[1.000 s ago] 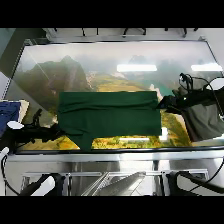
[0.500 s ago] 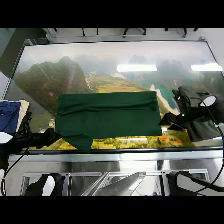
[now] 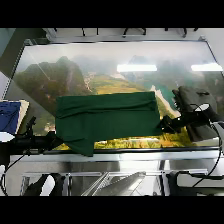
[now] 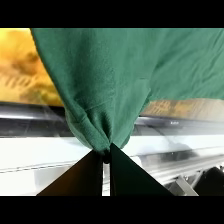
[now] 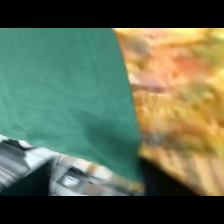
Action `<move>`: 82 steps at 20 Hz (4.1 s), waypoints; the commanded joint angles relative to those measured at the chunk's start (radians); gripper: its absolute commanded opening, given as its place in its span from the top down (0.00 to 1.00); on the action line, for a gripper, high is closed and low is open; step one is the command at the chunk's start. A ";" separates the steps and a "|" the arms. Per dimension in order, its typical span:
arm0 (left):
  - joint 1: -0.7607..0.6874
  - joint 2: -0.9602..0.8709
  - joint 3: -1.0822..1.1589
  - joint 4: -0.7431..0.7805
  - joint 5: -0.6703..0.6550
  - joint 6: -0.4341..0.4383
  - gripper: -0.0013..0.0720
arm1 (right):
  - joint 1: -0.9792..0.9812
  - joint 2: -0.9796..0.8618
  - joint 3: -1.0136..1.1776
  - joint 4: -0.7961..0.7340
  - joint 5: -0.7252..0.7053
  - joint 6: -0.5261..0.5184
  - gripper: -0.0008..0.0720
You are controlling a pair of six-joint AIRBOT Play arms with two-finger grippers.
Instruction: Fold the shirts.
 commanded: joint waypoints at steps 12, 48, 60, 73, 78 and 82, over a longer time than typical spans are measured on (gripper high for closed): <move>-0.065 0.245 0.076 0.253 -0.145 -0.103 0.96 | 0.010 0.520 -0.055 -0.286 0.160 0.172 0.96; -0.204 -0.752 1.153 0.249 -0.092 -0.051 0.11 | -0.065 -0.224 0.484 0.026 0.176 0.059 0.07; -0.359 -0.592 1.152 0.262 -0.123 -0.050 0.96 | 0.029 -0.381 0.478 0.087 0.133 -0.034 0.07; -0.764 -0.595 0.810 0.148 0.192 -0.070 0.96 | 0.139 -0.021 0.478 0.067 0.248 0.090 0.96; -1.006 -0.780 0.887 0.148 0.400 -0.096 0.96 | 0.219 0.192 0.478 0.056 0.253 0.187 0.96; -1.106 -0.949 1.049 0.147 0.392 -0.104 0.96 | 0.240 0.307 0.478 0.057 0.257 0.235 0.96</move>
